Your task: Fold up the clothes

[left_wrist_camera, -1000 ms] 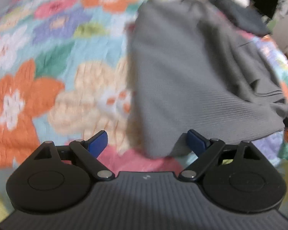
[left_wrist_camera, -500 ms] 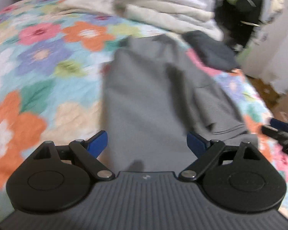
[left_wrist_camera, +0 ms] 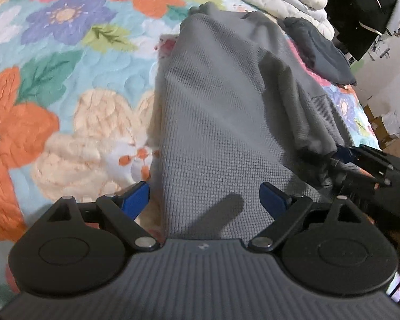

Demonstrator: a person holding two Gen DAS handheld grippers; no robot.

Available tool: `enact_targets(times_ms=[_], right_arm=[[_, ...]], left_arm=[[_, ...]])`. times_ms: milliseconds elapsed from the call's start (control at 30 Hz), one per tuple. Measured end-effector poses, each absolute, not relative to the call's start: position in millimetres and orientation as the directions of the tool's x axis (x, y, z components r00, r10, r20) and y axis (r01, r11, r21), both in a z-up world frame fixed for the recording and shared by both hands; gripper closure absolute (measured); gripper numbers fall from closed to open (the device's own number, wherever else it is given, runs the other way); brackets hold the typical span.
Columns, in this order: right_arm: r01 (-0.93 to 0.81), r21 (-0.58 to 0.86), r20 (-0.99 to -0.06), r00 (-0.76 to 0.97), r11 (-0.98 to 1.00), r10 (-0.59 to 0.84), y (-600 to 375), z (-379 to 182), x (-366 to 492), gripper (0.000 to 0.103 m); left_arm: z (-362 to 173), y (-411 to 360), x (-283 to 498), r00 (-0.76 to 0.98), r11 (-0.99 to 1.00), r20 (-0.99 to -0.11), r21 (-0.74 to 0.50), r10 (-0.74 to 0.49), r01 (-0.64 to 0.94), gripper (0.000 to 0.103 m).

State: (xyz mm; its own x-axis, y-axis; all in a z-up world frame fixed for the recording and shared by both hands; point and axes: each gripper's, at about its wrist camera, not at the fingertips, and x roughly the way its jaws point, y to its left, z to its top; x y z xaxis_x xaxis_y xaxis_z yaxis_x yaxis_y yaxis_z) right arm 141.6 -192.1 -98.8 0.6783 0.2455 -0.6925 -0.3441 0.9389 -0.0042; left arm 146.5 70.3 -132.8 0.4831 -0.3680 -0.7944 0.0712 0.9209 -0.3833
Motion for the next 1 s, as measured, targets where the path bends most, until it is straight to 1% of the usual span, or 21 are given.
enact_targets(times_ms=[33, 100, 200, 300, 367, 467, 533, 667, 800, 933, 1000], right_arm=[[-0.339, -0.009, -0.692, 0.682, 0.941, 0.239, -195, -99, 147, 0.089], [-0.33, -0.064, -0.684, 0.702, 0.942, 0.2, -203, -94, 156, 0.091], [-0.29, -0.193, -0.656, 0.748, 0.937, 0.097, -217, -84, 169, 0.091], [-0.227, -0.206, -0.645, 0.763, 0.952, 0.042, -240, -77, 189, 0.091], [-0.201, -0.18, -0.647, 0.762, 0.963, 0.038, -257, -78, 205, 0.091], [-0.226, -0.078, -0.643, 0.756, 0.971, 0.125, -276, -80, 220, 0.091], [-0.224, -0.067, -0.648, 0.75, 0.972, 0.129, -282, -80, 228, 0.091], [-0.272, -0.077, -0.664, 0.732, 0.959, 0.154, -284, -77, 246, 0.091], [-0.32, -0.019, -0.697, 0.683, 0.947, 0.217, -295, -83, 260, 0.091], [-0.323, 0.087, -0.706, 0.647, 0.942, 0.288, -314, -89, 265, 0.091], [-0.321, 0.124, -0.699, 0.644, 0.939, 0.312, -318, -90, 267, 0.091]], left_arm=[[-133, 69, 146, 0.484, 0.924, -0.796, -0.376, -0.363, 0.074, 0.013], [-134, 66, 146, 0.478, 0.932, -0.807, -0.353, -0.347, 0.082, 0.013], [-135, 62, 146, 0.457, 0.944, -0.829, -0.32, -0.322, 0.084, 0.013], [-137, 61, 143, 0.44, 0.949, -0.844, -0.302, -0.308, 0.084, 0.013], [-136, 62, 141, 0.456, 0.944, -0.83, -0.318, -0.322, 0.088, 0.013], [-124, 67, 139, 0.529, 0.917, -0.759, -0.384, -0.38, 0.108, 0.013], [-115, 67, 144, 0.552, 0.912, -0.735, -0.388, -0.393, 0.133, 0.013], [-100, 62, 178, 0.543, 0.933, -0.758, -0.296, -0.36, 0.206, 0.013], [-103, 62, 227, 0.563, 0.933, -0.75, -0.216, -0.347, 0.287, 0.013], [-120, 68, 276, 0.612, 0.935, -0.714, -0.193, -0.341, 0.296, 0.012], [-130, 71, 296, 0.602, 0.935, -0.718, -0.22, -0.349, 0.28, 0.012]])
